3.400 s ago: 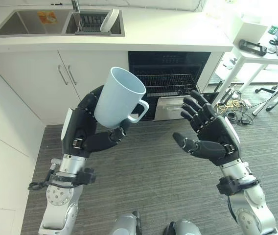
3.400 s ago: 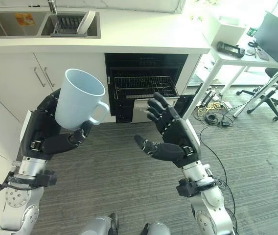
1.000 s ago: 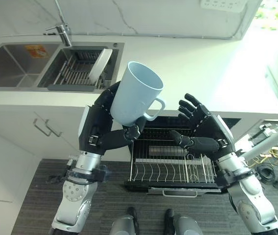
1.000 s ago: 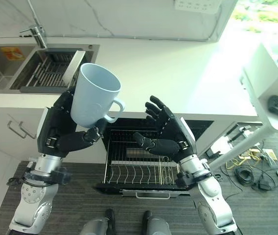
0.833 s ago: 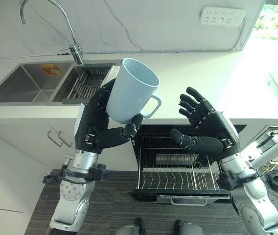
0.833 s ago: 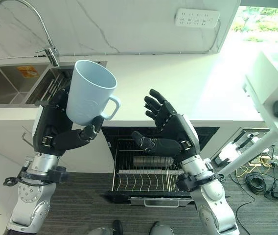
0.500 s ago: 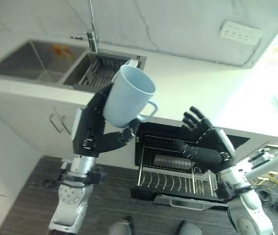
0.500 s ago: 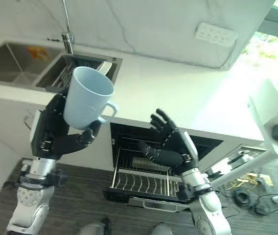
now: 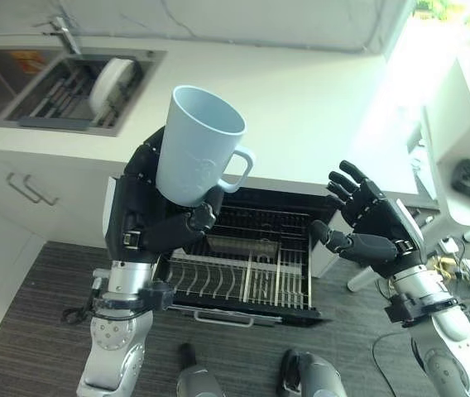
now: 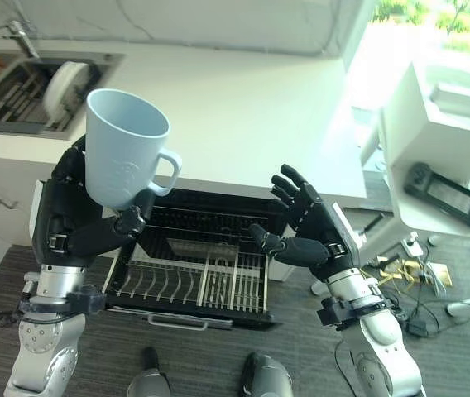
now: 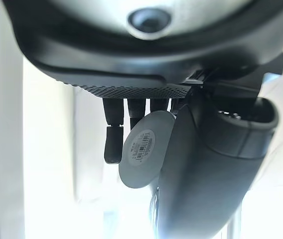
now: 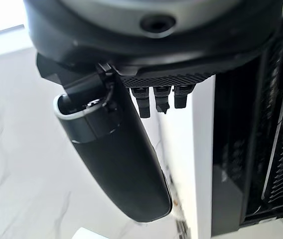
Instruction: Place the dishes in the dishwasher.
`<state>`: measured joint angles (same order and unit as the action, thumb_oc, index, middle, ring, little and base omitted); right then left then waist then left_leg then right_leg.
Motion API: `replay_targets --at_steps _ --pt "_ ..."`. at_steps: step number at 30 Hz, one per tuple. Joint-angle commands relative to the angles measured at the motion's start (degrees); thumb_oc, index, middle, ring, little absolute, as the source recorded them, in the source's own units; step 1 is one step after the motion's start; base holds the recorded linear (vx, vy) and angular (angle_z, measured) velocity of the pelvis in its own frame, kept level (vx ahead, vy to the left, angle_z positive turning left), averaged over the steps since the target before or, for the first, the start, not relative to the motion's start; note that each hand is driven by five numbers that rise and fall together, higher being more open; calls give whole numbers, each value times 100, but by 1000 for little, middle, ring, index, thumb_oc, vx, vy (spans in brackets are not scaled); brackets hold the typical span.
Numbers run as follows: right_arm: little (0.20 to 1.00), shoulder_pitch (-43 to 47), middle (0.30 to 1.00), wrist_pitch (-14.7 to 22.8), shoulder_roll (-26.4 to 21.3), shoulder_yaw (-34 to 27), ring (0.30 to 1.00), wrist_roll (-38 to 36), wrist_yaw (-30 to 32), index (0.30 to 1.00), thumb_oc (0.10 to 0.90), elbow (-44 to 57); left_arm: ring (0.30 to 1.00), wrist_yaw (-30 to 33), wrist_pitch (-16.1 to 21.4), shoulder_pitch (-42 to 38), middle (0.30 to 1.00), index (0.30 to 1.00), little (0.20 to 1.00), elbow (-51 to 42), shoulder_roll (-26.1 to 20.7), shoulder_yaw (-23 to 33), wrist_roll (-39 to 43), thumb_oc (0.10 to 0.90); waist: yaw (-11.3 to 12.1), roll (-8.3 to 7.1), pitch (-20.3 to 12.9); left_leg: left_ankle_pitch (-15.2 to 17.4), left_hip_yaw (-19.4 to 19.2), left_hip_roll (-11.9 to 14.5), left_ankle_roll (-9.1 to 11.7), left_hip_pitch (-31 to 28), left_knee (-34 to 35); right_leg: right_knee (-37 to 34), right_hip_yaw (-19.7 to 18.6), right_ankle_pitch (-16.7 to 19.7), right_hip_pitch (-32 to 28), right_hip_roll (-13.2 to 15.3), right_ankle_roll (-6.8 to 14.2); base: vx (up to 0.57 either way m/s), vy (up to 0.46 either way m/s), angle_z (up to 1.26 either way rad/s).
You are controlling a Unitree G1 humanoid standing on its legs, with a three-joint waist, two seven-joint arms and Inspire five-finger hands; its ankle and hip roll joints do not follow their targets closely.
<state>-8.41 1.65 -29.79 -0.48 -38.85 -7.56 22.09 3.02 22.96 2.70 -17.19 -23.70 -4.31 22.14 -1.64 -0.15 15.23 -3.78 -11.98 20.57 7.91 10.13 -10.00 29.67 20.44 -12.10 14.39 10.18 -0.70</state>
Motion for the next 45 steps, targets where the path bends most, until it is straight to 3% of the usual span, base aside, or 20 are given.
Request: replay_targets --at_steps 1,7,16,25,30,35,45 --pt "900 795 900 500 240 52 900 -18 -71 900 800 402 300 257 668 -614 300 300 300 -411 -262 98 -12 400 -53 -48 -437 1076 147 68 147 -97 -719 -1249 -485 342 -644 487 1023 -28 102 16" --pt "900 838 900 381 395 184 900 -183 -59 900 800 335 300 200 596 -524 300 300 300 -257 -314 92 -324 400 51 -56 -633 1303 131 -240 45 -278 -719 -1249 -406 507 -678 863 1291 -4 155 12" --pt "900 880 900 192 486 207 900 -836 -318 900 800 313 300 299 630 -657 300 300 300 -6 -419 24 -1012 400 199 -213 -710 1430 87 -310 25 -384 -719 -1249 -135 660 -767 1166 1397 -44 47 12" --pt "900 1159 900 39 558 430 900 -1406 -493 900 800 230 300 613 751 -758 300 300 300 263 -549 -162 -1544 400 311 -248 -762 1478 68 -242 68 -471 -719 -1249 10 668 -823 1201 1446 -25 -10 -3" --pt "900 1377 900 64 650 637 900 -1921 -488 900 800 138 300 1583 1254 -915 300 300 300 570 -549 -446 -2510 400 330 -265 -828 1486 21 -184 111 -544 -719 -1249 37 646 -864 1193 1453 5 -22 -7" --pt "900 1447 900 29 738 784 900 -2337 -420 900 800 100 300 2098 1412 -1022 300 300 300 745 -536 -657 -3027 400 329 -291 -890 1503 1 -157 118 -587 -719 -1249 30 637 -884 1189 1465 17 -15 -5" --pt "900 1627 900 81 909 1090 900 -2774 -253 900 800 -111 300 2273 1782 -1307 300 300 300 1060 -444 -1299 -3384 400 338 -347 -937 1564 19 -155 99 -683 -719 -1249 -25 664 -939 1182 1483 28 -10 0"
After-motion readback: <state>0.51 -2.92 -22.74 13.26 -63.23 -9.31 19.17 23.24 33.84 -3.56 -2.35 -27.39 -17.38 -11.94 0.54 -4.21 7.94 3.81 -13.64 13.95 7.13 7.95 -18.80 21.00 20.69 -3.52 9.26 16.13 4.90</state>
